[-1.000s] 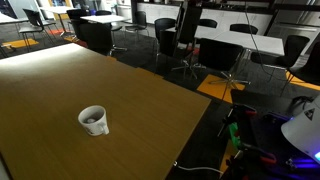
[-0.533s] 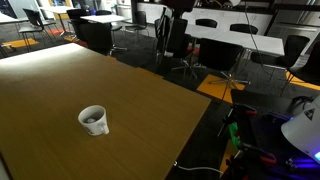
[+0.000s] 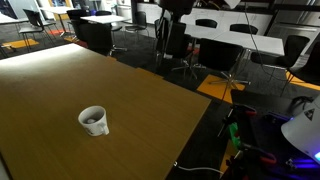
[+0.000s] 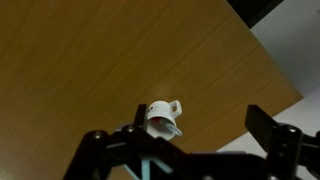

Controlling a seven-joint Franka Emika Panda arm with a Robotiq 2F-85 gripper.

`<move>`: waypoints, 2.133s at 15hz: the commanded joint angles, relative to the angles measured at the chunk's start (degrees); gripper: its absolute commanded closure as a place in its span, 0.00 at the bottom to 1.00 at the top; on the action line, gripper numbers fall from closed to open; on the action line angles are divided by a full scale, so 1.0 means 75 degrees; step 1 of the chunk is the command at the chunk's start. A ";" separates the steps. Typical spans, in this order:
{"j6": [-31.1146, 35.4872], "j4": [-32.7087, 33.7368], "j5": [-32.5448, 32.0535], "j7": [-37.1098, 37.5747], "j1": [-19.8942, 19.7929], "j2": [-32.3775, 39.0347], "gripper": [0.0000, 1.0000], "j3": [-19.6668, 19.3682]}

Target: Take the pen out of the cup and place it on the table

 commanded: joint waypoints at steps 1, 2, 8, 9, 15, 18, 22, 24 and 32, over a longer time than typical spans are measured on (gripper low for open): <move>-0.0092 0.0870 -0.1132 0.0626 -0.0026 0.0730 0.00 0.0225; -0.0244 0.1157 -0.1317 0.0654 0.0015 0.0935 0.00 0.0250; -0.0390 0.2690 -0.1236 0.0187 0.0184 0.2368 0.00 0.0381; -0.0371 0.2878 -0.1133 0.0035 0.0194 0.2641 0.00 0.0415; 0.0028 0.3648 -0.1749 0.0228 0.0402 0.4091 0.00 0.0457; 0.0434 0.3940 -0.2324 0.0560 0.0575 0.4616 0.00 0.0294; 0.0632 0.4530 -0.2703 0.1012 0.0751 0.5357 0.00 0.0055; 0.0508 0.4865 -0.2725 0.1033 0.0814 0.5677 0.00 0.0013; 0.0203 0.5923 -0.2632 0.0889 0.1014 0.6666 0.00 -0.0050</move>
